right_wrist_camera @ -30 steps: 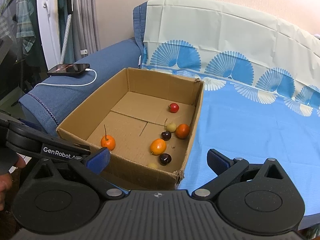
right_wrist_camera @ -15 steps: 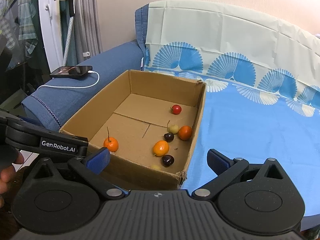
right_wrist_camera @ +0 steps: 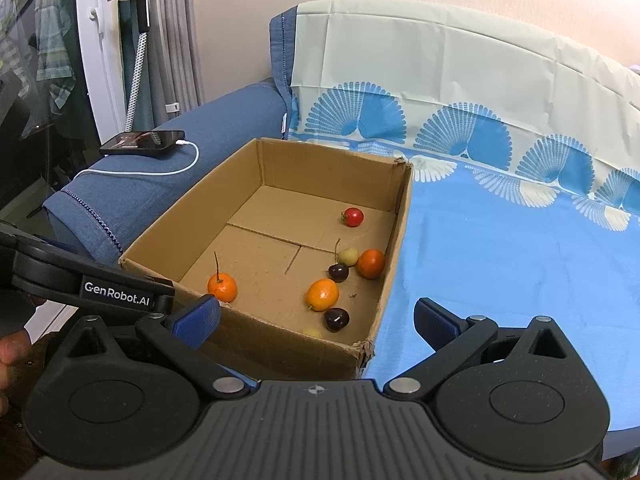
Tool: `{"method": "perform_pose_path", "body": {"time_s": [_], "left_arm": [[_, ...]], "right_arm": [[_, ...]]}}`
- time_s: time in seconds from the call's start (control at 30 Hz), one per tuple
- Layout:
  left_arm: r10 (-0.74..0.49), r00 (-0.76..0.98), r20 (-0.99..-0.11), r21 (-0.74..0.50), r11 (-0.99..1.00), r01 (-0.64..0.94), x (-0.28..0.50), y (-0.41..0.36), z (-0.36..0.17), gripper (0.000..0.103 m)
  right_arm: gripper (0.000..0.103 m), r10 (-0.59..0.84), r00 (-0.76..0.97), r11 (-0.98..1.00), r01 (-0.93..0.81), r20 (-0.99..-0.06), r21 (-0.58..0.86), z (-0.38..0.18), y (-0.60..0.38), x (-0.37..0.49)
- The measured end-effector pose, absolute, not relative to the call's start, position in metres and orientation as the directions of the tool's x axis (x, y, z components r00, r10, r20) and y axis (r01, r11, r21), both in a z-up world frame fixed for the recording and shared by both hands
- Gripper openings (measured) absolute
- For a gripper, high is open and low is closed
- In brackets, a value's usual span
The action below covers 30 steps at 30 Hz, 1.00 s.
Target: Organize fruits
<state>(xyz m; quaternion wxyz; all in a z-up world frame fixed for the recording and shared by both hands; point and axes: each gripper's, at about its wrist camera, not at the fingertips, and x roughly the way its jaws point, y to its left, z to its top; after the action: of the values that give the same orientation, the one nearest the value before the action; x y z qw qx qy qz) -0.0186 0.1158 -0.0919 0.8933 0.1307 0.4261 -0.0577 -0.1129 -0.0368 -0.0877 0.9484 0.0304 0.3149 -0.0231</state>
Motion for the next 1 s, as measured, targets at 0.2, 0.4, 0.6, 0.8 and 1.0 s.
{"method": "perform_pose_path", "body": {"time_s": [0.2, 0.4, 0.6, 0.8, 1.0], "left_arm": [[0.024, 0.633, -0.773, 0.206, 0.954, 0.216, -0.0189, 0.1140, -0.0936, 0.103], [0.027, 0.631, -0.775, 0.206, 0.955, 0.212, -0.0181, 0.1136, -0.0937, 0.103], [0.032, 0.627, -0.778, 0.212, 0.953, 0.215, -0.0179, 0.1131, -0.0945, 0.103], [0.033, 0.629, -0.777, 0.216, 0.952, 0.216, -0.0178, 0.1128, -0.0942, 0.103], [0.035, 0.628, -0.778, 0.221, 0.950, 0.221, -0.0179, 0.1117, -0.0949, 0.103]], "right_arm": [[0.102, -0.025, 0.800, 0.997, 0.064, -0.599, 0.044, -0.0879, -0.0372, -0.1129], [0.102, -0.024, 0.800, 0.997, 0.064, -0.600, 0.045, -0.0883, -0.0372, -0.1128], [0.102, -0.024, 0.800, 0.997, 0.063, -0.600, 0.045, -0.0883, -0.0378, -0.1130], [0.102, -0.024, 0.799, 0.997, 0.065, -0.601, 0.046, -0.0899, -0.0374, -0.1131], [0.102, -0.027, 0.798, 0.997, 0.069, -0.602, 0.047, -0.0907, -0.0374, -0.1131]]}}
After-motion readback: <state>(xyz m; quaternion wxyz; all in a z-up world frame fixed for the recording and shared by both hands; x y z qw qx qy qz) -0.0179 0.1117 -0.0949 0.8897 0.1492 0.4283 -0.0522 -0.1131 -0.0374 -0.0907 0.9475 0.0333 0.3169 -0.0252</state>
